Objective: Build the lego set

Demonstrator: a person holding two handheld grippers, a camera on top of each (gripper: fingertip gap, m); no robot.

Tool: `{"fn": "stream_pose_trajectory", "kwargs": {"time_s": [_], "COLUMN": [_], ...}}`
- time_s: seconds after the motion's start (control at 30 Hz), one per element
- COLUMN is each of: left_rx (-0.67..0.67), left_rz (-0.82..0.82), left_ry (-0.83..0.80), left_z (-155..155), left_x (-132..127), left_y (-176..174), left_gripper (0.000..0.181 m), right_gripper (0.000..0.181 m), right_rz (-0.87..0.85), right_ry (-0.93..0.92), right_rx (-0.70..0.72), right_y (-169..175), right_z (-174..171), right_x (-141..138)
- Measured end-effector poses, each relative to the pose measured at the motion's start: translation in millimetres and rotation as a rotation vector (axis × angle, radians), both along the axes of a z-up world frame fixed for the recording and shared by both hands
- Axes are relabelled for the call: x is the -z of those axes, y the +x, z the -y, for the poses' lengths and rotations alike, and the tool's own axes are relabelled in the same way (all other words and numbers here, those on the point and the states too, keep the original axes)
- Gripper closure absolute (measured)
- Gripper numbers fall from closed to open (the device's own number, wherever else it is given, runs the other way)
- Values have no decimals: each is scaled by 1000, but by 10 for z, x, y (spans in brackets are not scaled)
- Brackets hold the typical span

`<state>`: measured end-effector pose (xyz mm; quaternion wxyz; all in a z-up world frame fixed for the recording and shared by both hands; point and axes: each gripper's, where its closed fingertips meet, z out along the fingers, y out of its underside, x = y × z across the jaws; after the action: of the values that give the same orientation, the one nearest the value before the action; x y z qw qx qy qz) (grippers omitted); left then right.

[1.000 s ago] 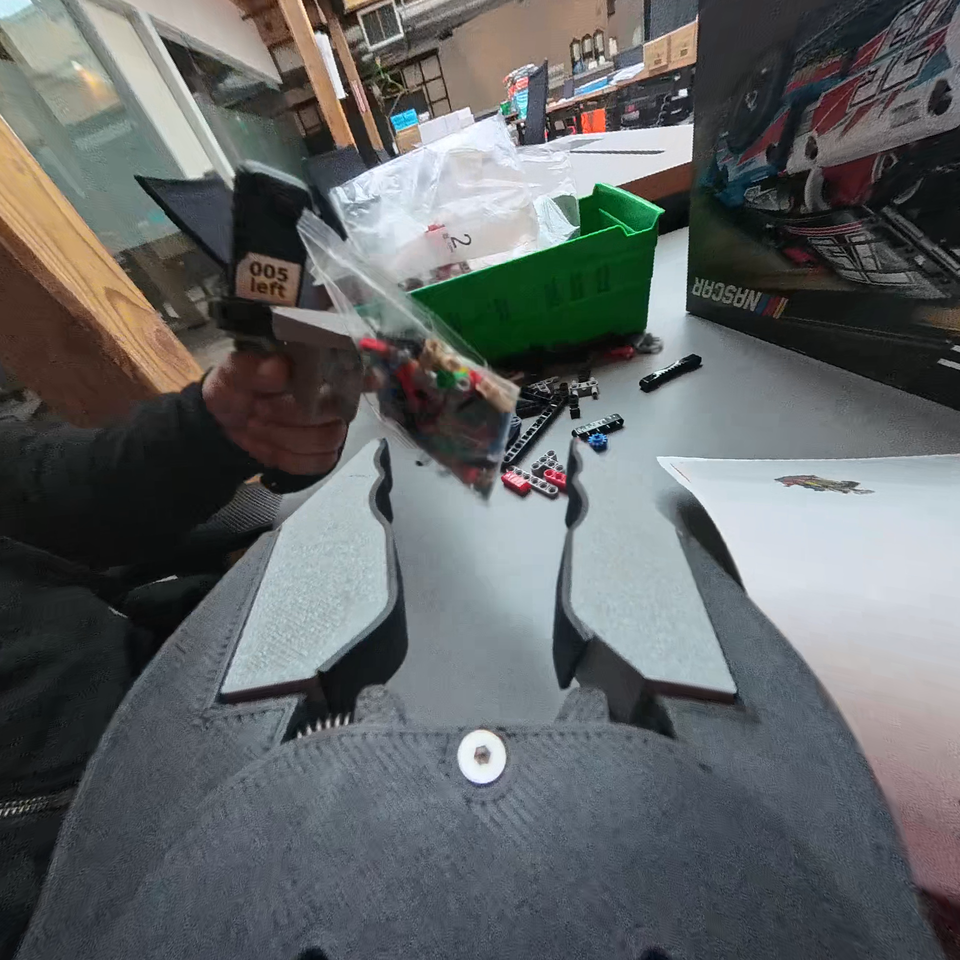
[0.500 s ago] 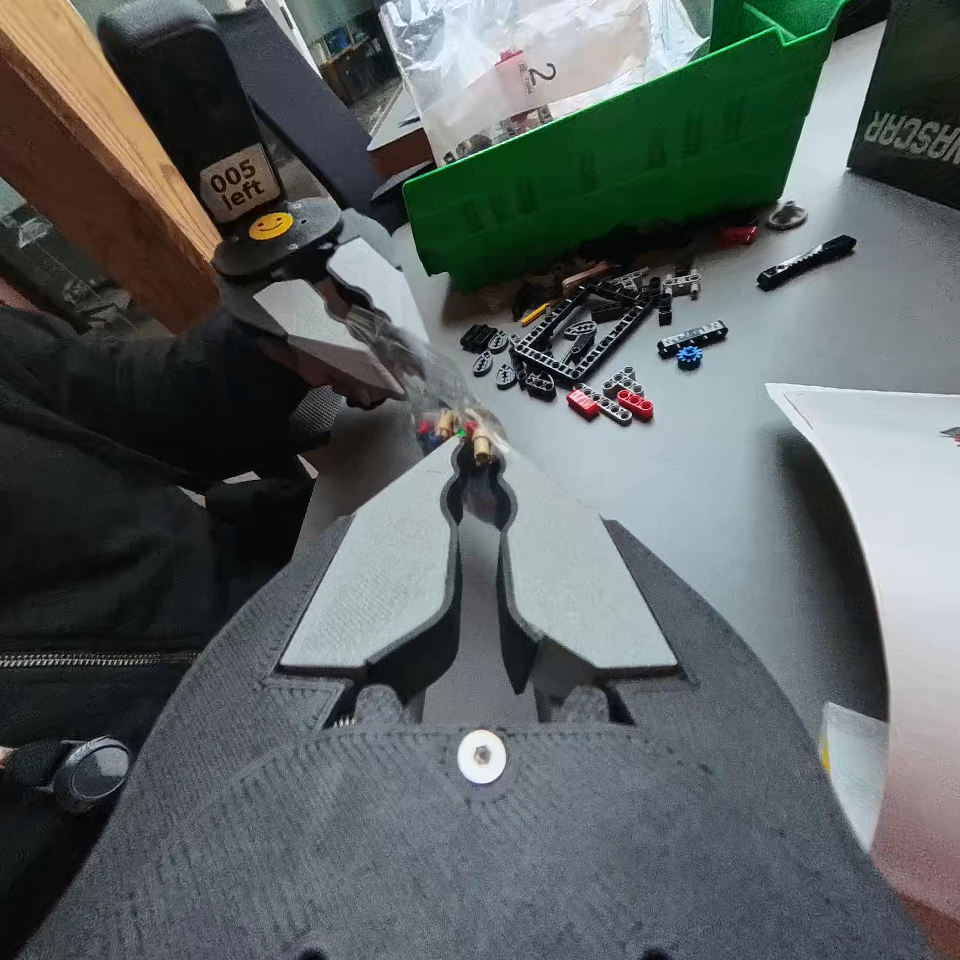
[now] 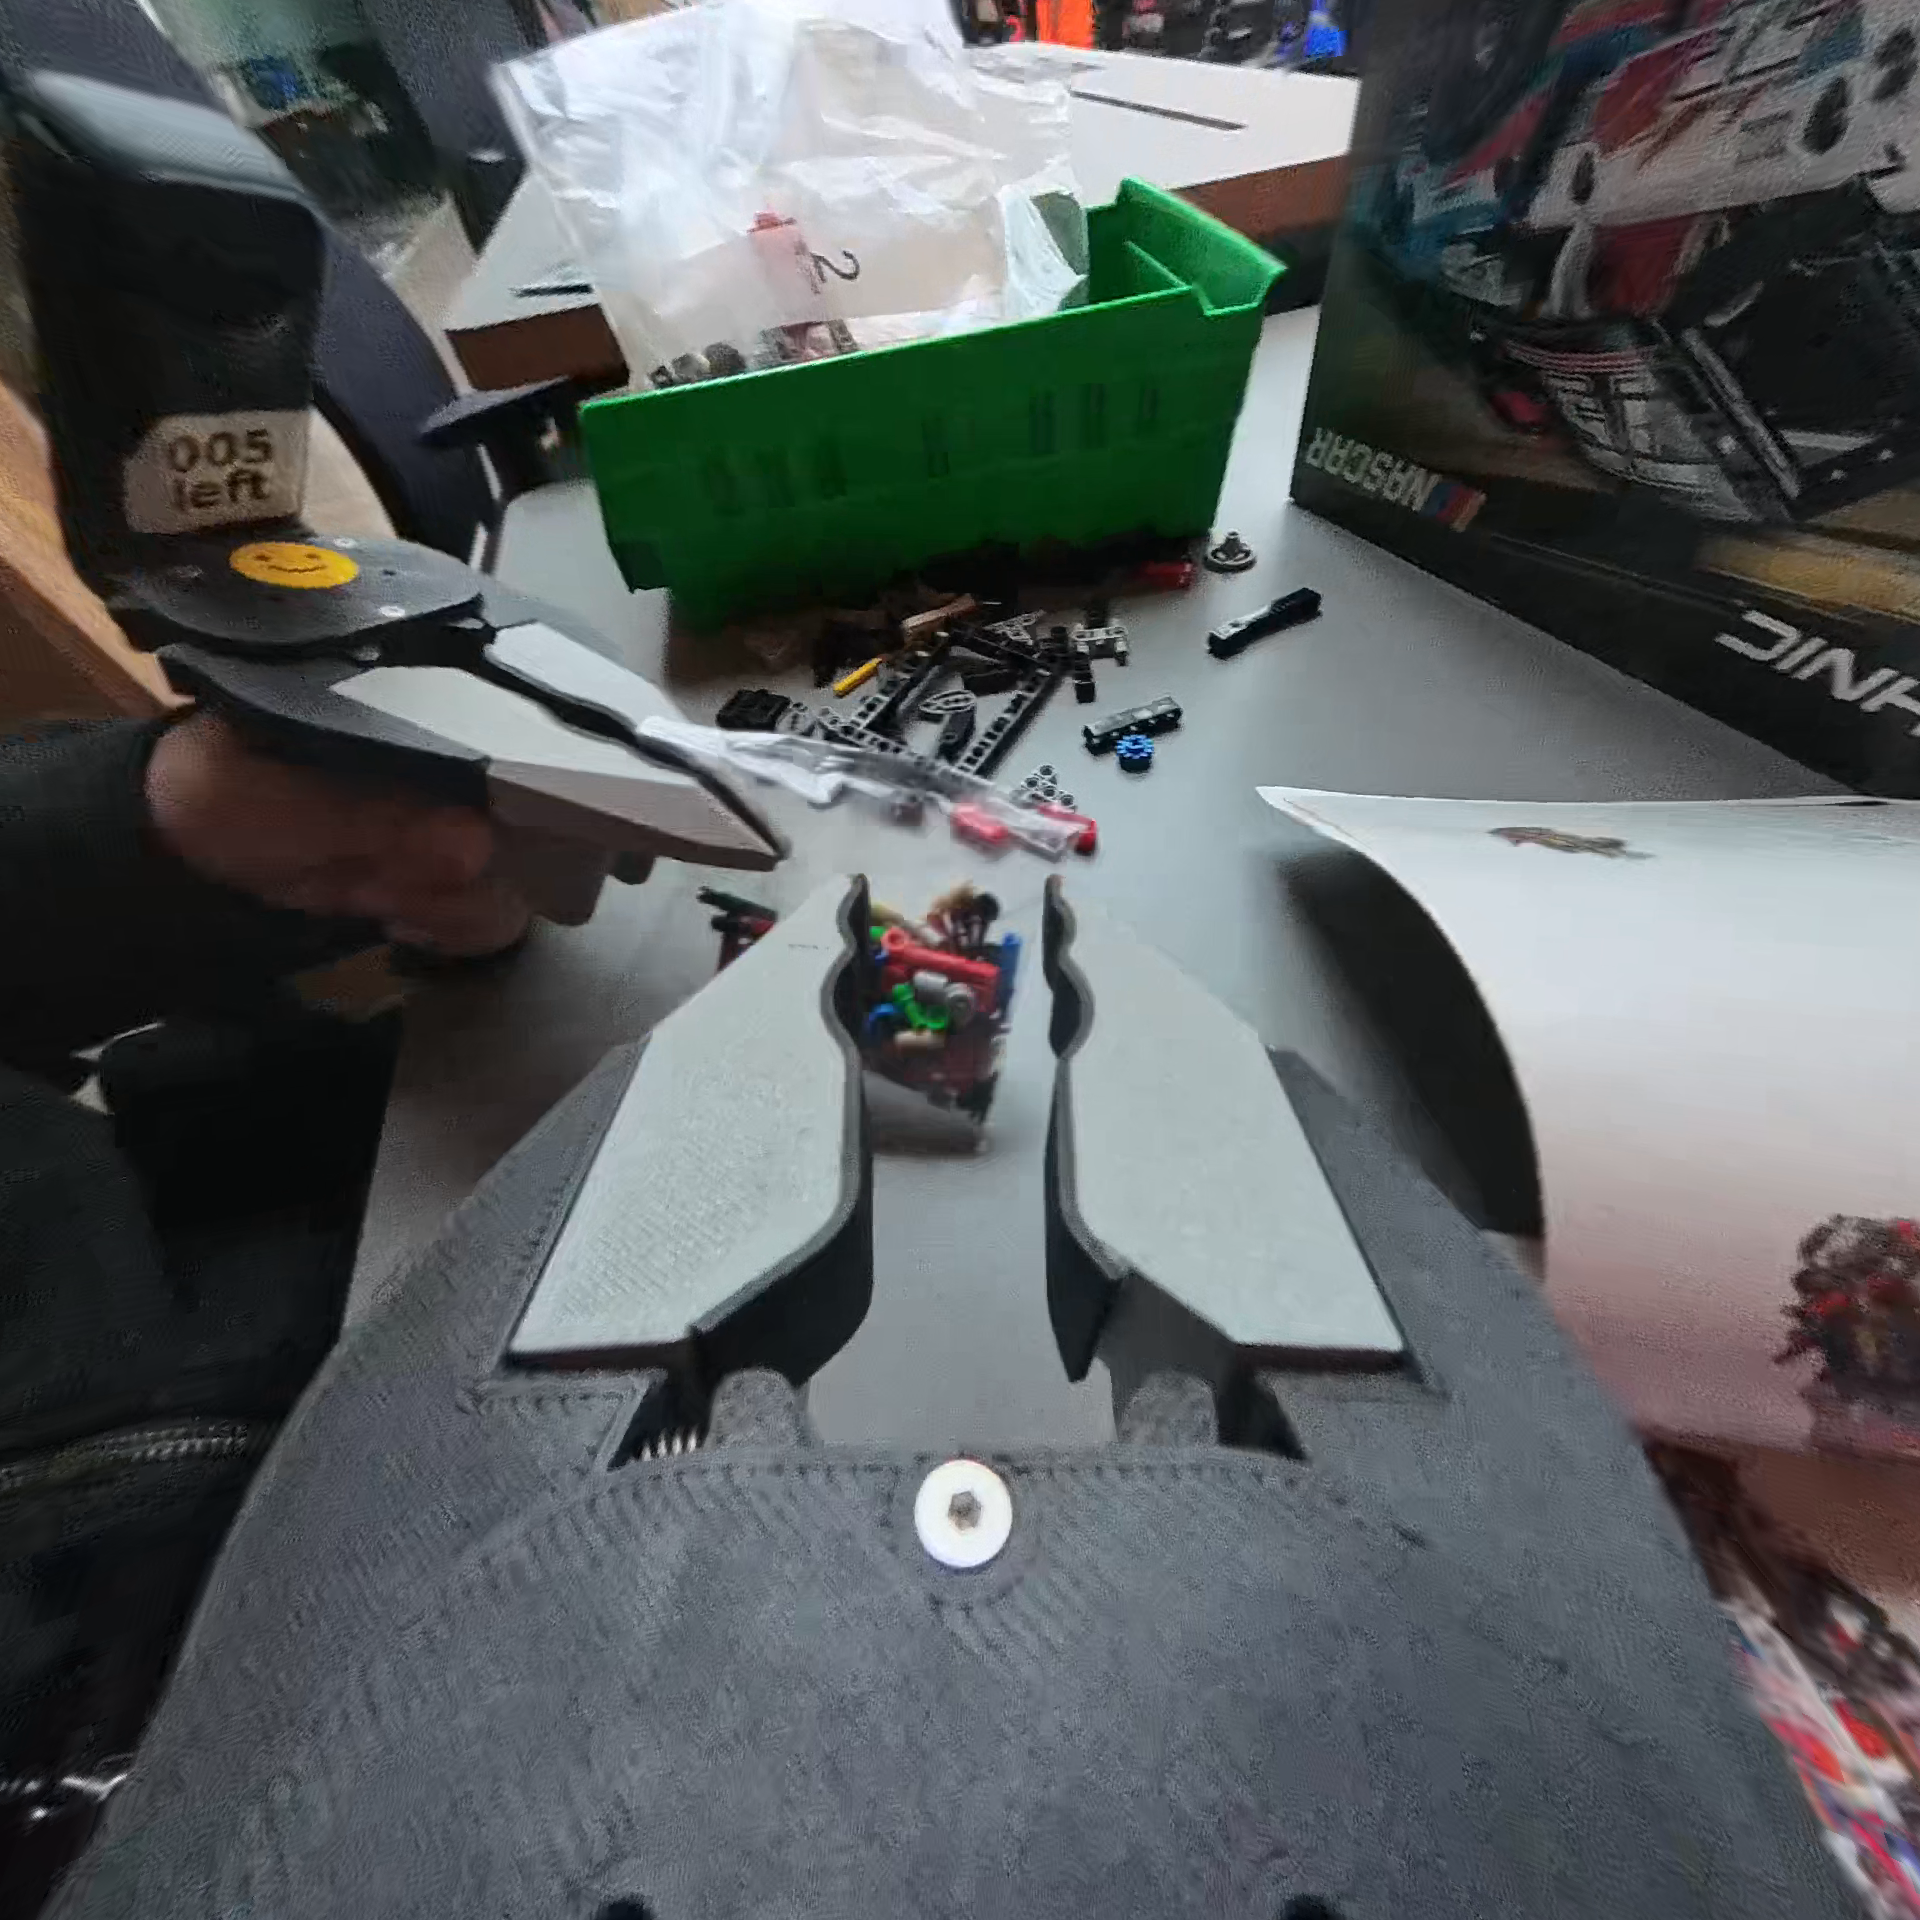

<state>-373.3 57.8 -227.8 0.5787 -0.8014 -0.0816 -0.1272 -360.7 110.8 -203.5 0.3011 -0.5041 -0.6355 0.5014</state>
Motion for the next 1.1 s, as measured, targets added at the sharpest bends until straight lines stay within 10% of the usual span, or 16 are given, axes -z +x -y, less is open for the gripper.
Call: {"fn": "stream_pose_trajectory", "kwargs": {"time_s": [0.03,0.2,0.7,0.8,0.9,1.1], "left_rx": [-6,124,251,230,222,260], "left_rz": [2,32,-218,-221,-161,-108], "left_ry": [12,30,72,74,80,73], "left_z": [-4,-17,89,80,85,91], "left_x": [-17,-41,-79,-86,-104,-96], "left_y": [-9,236,391,359,332,383], "left_gripper": [181,181,181,181,181,181], "right_gripper": [149,124,181,127,125,162], "right_rz": [17,89,90,48,79,53], "right_ry": [-4,-85,-156,-139,-21,127], "right_rx": [-26,-76,-205,-173,-176,-161], "right_y": [15,4,150,116,134,94], "right_z": [103,450,562,537,552,631], "right_x": [41,246,221,149,245,293]}}
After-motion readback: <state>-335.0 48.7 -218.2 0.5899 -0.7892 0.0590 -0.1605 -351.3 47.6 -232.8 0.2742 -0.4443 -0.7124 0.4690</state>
